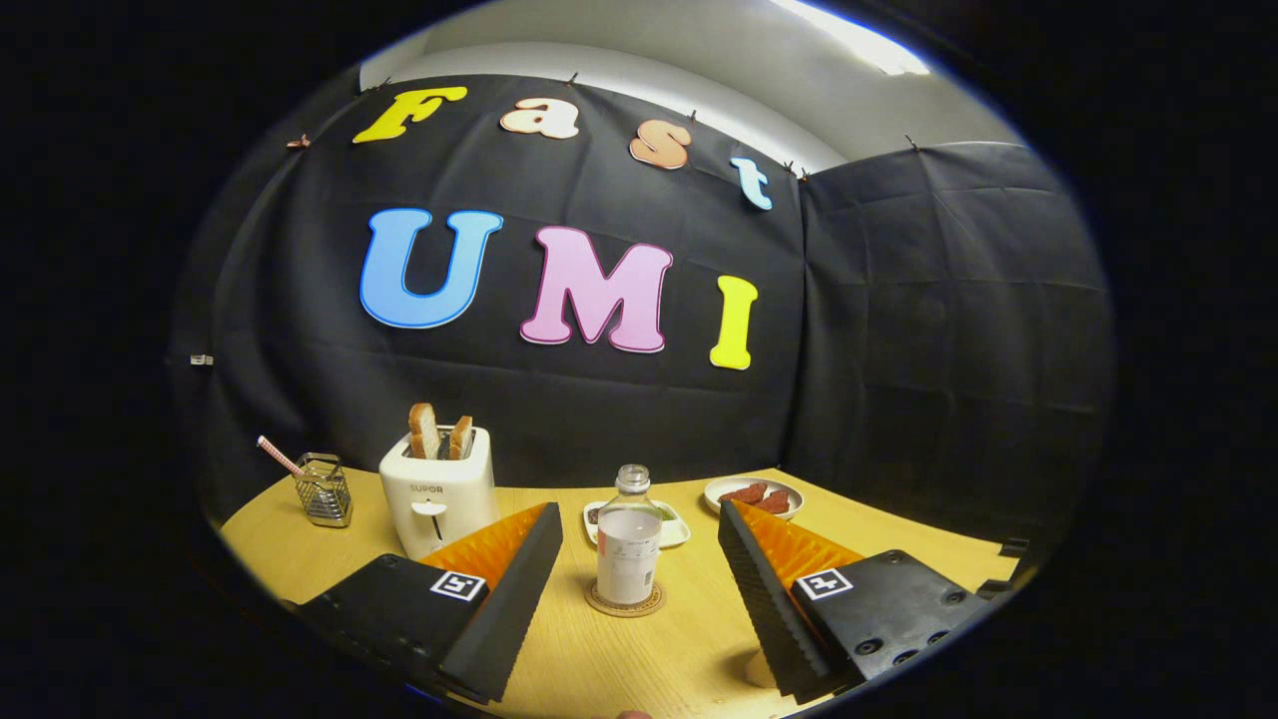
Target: Take the bottle from table, then pour the juice into the cup, finally place the bottle on the coaster
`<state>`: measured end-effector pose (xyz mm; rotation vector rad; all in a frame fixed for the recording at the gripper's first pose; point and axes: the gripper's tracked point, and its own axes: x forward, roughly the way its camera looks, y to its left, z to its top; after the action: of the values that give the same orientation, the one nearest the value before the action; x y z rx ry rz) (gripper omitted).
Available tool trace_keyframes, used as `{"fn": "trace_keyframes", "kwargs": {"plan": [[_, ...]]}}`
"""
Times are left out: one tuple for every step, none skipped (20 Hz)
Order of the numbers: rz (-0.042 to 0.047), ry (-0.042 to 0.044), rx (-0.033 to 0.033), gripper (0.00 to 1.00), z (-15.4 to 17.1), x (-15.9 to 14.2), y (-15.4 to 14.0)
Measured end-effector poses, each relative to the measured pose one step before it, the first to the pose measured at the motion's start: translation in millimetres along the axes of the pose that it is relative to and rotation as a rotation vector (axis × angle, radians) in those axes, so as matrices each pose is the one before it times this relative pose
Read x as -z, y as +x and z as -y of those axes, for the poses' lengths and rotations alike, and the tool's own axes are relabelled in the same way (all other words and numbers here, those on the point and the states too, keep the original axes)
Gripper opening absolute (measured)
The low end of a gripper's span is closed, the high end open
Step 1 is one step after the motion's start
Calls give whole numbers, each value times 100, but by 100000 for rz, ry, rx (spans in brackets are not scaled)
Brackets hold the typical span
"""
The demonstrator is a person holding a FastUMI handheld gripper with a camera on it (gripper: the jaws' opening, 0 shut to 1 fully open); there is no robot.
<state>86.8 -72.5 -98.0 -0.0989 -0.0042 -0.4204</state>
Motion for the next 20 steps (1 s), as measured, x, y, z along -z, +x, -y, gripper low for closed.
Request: {"fn": "trace_keyframes", "kwargs": {"plan": [[857, -795, -612, 97, 354, -1135, -492], [548, -430, -1015, 96, 227, -1129, -427], [206, -449, -1958, 96, -146, -895, -418], [312, -963, -2208, 96, -175, -886, -330], [261, -1139, -2306, 96, -309, -727, -301], [454, -1017, -2439, 97, -506, -820, -484], [377, -146, -2252, 97, -731, -587, -385], [421, 553, -2403, 96, -780, -587, -555], [-47, 1335, -1711, 97, -587, -424, -381], [-489, 1871, -1526, 97, -619, -183, -339], [-353, 1394, -1402, 97, -647, -257, -611], [43, 547, -933, 97, -502, -299, -596], [837, -665, -858, 97, -574, -483, -683], [495, -1449, -918, 96, -496, -384, -518], [-213, -1036, -1435, 96, -704, -212, -402], [-590, 59, -1644, 96, -774, -26, -495], [-49, 723, -1904, 97, -933, -259, -359], [87, 1002, -1414, 97, -644, -214, -251], [-170, 1045, -1207, 96, -627, -57, -392], [20, 1072, -811, 97, -348, -80, -151]]}}
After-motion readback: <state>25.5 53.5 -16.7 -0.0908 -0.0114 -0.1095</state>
